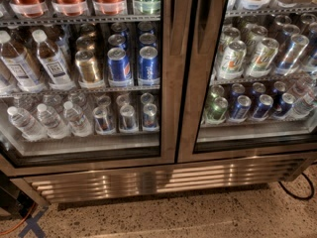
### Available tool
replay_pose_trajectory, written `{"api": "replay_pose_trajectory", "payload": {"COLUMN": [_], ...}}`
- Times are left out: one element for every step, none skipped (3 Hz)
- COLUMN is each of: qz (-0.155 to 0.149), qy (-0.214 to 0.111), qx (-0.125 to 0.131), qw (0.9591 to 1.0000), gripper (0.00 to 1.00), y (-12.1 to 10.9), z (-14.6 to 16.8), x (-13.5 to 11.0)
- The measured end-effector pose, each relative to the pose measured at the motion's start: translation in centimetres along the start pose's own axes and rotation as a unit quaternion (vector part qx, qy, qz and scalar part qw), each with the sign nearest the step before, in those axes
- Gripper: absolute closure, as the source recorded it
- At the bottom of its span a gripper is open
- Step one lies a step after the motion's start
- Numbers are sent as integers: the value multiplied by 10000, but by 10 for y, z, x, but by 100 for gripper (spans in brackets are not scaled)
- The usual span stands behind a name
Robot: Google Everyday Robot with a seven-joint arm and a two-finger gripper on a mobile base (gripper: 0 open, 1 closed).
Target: Open right fridge door
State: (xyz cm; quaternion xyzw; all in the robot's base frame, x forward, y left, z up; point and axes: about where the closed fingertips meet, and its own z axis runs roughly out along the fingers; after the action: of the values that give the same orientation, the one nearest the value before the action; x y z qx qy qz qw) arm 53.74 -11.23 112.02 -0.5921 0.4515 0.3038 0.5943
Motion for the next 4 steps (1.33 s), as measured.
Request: {"api": "replay_pose_trajectory", "payload": {"qz": [0, -17, -41, -59], "qy": [0, 29, 75, 117], "qx": [0, 21, 54, 83], "qw": [10000, 10000, 9999, 9999], "gripper": [100, 100, 100, 100], "y": [-1, -2, -2, -2], "z": [0, 0, 0, 1], "x": [0, 0, 0, 0]}}
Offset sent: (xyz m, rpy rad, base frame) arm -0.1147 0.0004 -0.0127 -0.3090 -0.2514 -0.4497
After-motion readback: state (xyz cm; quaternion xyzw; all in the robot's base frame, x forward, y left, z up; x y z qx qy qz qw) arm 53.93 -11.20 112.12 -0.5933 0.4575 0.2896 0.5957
